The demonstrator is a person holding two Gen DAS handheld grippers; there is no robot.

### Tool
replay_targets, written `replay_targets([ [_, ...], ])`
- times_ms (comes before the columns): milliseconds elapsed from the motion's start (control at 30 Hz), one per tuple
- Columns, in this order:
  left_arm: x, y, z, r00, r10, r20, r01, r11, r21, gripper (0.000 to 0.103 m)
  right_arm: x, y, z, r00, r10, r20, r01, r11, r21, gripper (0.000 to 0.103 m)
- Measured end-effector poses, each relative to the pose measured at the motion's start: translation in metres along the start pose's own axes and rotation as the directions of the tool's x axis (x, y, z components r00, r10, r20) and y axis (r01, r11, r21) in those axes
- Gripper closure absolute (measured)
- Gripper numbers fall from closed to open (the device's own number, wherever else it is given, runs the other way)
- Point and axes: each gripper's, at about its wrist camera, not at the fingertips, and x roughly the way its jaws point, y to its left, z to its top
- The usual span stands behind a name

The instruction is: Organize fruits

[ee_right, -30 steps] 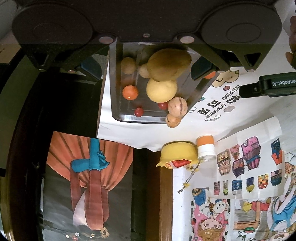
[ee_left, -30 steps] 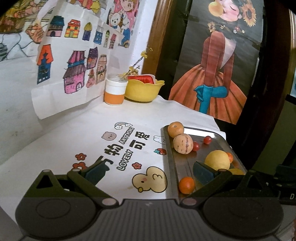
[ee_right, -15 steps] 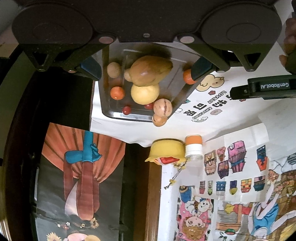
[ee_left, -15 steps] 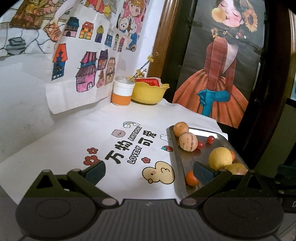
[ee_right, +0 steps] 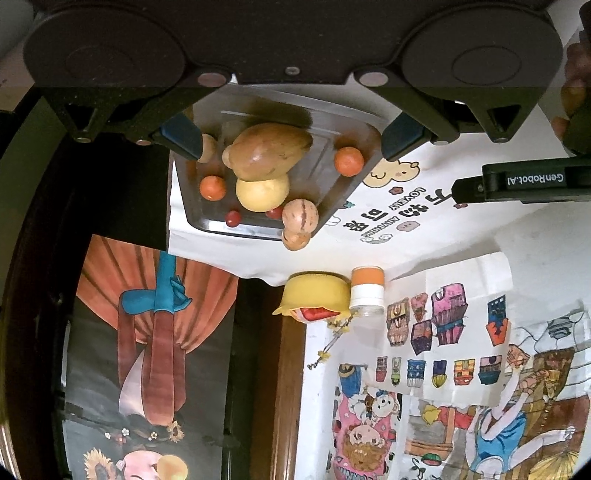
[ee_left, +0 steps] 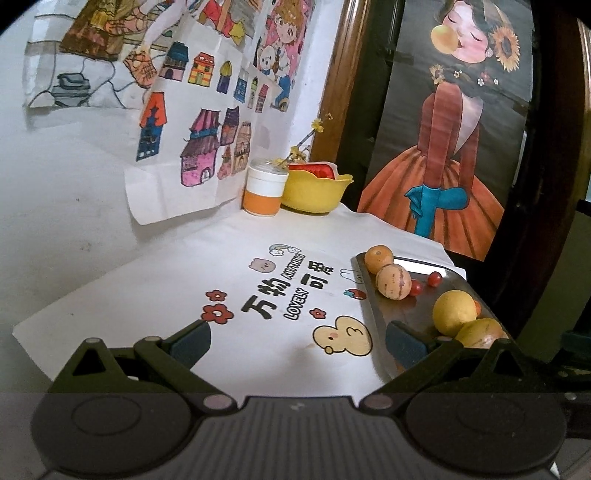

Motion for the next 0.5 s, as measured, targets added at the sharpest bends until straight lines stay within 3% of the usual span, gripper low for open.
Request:
replay_targets([
  [500, -0.028, 0.017, -0.013, 0.998, 0.018, 0.062, -0.022, 0.998, 0.051, 0.000, -0.019, 0.022, -0.020, 0.999, 0.000, 0.043, 0.000, 1.000, 0.008, 0.001],
])
